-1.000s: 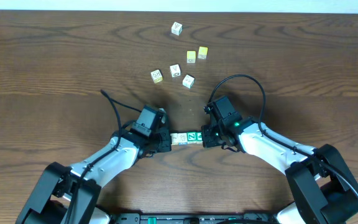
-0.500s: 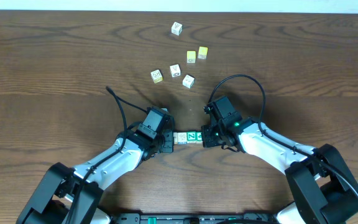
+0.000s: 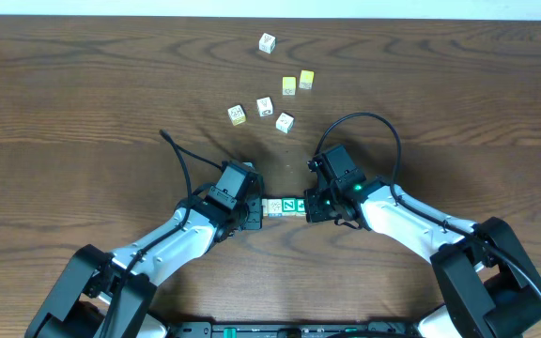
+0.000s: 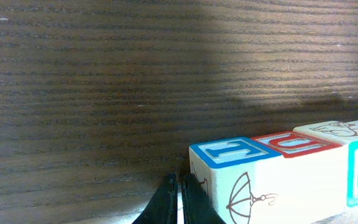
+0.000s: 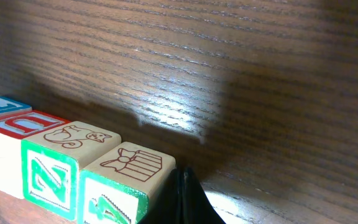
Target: Lift 4 blocks
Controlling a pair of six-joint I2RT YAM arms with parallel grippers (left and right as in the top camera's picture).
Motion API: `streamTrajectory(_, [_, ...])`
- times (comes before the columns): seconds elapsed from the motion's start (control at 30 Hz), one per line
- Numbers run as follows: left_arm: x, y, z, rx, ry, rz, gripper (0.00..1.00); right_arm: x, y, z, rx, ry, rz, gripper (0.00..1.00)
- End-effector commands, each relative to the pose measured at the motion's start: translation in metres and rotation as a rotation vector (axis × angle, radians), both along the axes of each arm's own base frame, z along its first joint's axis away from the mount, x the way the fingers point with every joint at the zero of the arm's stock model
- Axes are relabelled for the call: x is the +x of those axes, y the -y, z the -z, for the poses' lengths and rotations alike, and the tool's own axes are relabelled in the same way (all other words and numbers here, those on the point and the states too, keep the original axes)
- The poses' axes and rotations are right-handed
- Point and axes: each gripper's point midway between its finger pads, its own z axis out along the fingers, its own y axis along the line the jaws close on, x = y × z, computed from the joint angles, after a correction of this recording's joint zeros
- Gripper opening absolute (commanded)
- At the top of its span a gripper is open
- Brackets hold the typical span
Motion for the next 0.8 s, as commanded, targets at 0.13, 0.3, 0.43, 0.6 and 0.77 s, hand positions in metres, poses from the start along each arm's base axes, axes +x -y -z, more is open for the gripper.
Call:
streamTrajectory(0.13, [0.001, 0.023, -0.010, -0.082, 0.001, 0.056, 0.07, -0.002, -0.039, -0.023, 0.153, -0.018, -0.094, 0.01])
streamTrajectory(0.3, [0.001, 0.023, -0.010, -0.081, 0.001, 0.057, 0.07, -0.003, -0.042, -0.024, 0.157, -0.021, -0.091, 0.01])
streamTrajectory(0.43, [0.001, 0.023, -0.010, -0.082, 0.001, 0.057, 0.07, -0.006, -0.046, -0.024, 0.161, -0.023, -0.096, 0.01])
streamTrajectory(0.6, [0.001, 0.025, -0.011, -0.092, 0.002, 0.061, 0.07, -0.009, -0.051, -0.025, 0.163, -0.024, -0.106, 0.01])
streamTrajectory(0.77, [0.003, 0.029, -0.013, -0.115, 0.011, 0.069, 0.07, -0.011, -0.055, -0.026, 0.167, -0.018, -0.118, 0.01])
